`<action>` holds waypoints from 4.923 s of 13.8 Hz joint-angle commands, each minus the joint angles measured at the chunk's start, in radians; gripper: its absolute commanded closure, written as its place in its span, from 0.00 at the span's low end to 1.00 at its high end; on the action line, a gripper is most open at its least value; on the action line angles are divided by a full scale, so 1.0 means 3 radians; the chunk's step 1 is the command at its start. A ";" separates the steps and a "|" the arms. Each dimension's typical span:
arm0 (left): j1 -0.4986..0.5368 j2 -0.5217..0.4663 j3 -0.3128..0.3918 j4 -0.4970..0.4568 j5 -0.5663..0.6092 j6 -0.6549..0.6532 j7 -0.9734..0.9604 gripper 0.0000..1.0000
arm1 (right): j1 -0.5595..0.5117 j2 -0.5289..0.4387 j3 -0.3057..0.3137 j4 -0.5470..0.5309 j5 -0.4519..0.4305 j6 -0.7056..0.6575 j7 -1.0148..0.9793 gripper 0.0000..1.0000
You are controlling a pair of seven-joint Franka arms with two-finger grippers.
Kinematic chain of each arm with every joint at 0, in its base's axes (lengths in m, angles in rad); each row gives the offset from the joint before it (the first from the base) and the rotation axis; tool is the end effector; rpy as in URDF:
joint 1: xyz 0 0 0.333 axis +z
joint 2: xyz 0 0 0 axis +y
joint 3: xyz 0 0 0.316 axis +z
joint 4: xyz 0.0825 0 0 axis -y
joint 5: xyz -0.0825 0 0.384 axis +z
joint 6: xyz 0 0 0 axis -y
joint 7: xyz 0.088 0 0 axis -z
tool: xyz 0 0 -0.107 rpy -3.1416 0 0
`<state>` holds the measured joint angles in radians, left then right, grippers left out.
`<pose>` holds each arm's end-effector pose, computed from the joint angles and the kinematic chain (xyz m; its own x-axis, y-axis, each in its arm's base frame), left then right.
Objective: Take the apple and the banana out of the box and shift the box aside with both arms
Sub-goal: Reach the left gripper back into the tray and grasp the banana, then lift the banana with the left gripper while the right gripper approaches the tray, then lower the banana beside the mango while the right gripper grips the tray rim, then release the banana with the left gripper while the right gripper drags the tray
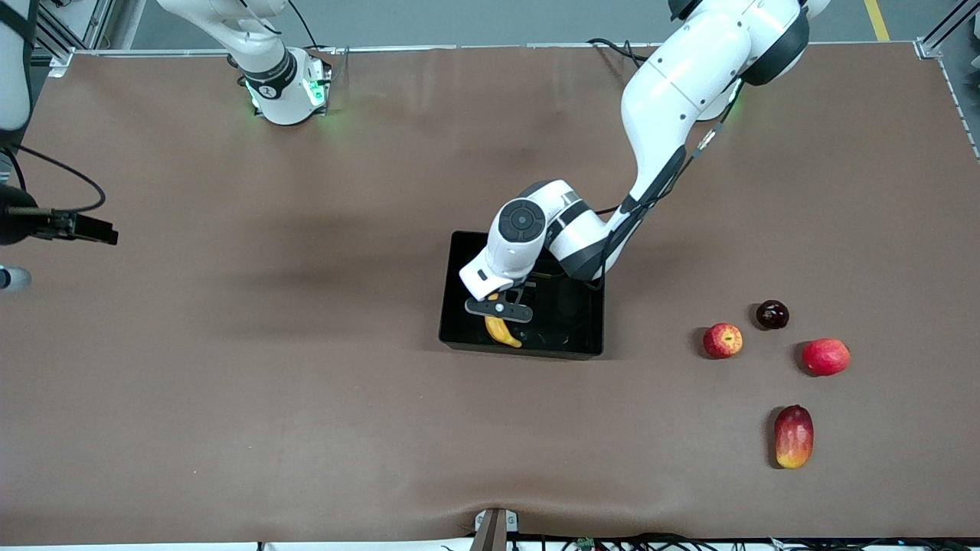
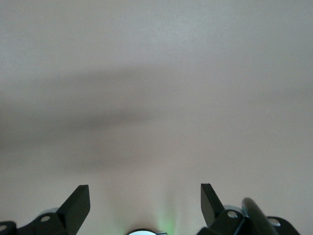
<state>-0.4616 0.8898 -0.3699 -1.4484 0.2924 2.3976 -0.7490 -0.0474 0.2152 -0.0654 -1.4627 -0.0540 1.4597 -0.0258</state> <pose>0.5331 -0.5018 0.1897 0.9891 -0.1385 0.0501 -0.1440 -0.9806 0.1331 0.5973 -0.0701 0.5421 0.9718 -0.0918 -0.2174 -0.0801 -0.9949 0.0620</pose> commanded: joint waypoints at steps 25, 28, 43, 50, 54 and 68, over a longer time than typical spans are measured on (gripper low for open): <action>0.1282 -0.0982 0.0323 0.0026 -0.0146 -0.0966 0.2065 1.00 | 0.1973 0.1281 0.0049 -0.0094 0.1157 0.2031 0.1910 0.00; 0.1533 -0.0814 0.0343 0.0037 -0.0106 -0.0931 0.2847 1.00 | 0.2141 0.1465 0.0044 -0.0094 0.1136 0.2114 0.1947 0.00; 0.2081 -0.0010 0.0354 0.0042 -0.0157 0.0102 0.4338 1.00 | 0.2183 0.1589 0.0054 0.0023 0.1167 0.2263 0.2044 1.00; 0.2091 -0.0316 0.0303 0.0078 -0.0167 -0.0142 0.3884 0.00 | 0.1463 0.1094 0.0060 0.0264 0.1157 0.1047 0.1372 1.00; 0.2065 -0.0791 0.0307 0.0057 -0.0442 -0.0623 0.3551 0.00 | 0.0809 0.0730 0.0044 0.0233 0.1146 0.0495 0.0533 1.00; 0.2096 -0.1922 0.0313 0.0047 -0.0464 -0.1912 0.2348 0.00 | -0.0854 0.0790 0.0034 -0.0528 0.0691 0.1191 -0.1462 1.00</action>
<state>0.1611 0.3600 -0.2785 -1.4107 0.1598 1.8419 -0.0420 -0.2609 0.4216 -0.0783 -1.5797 0.1520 1.7399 -0.3937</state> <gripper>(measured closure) 0.000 0.947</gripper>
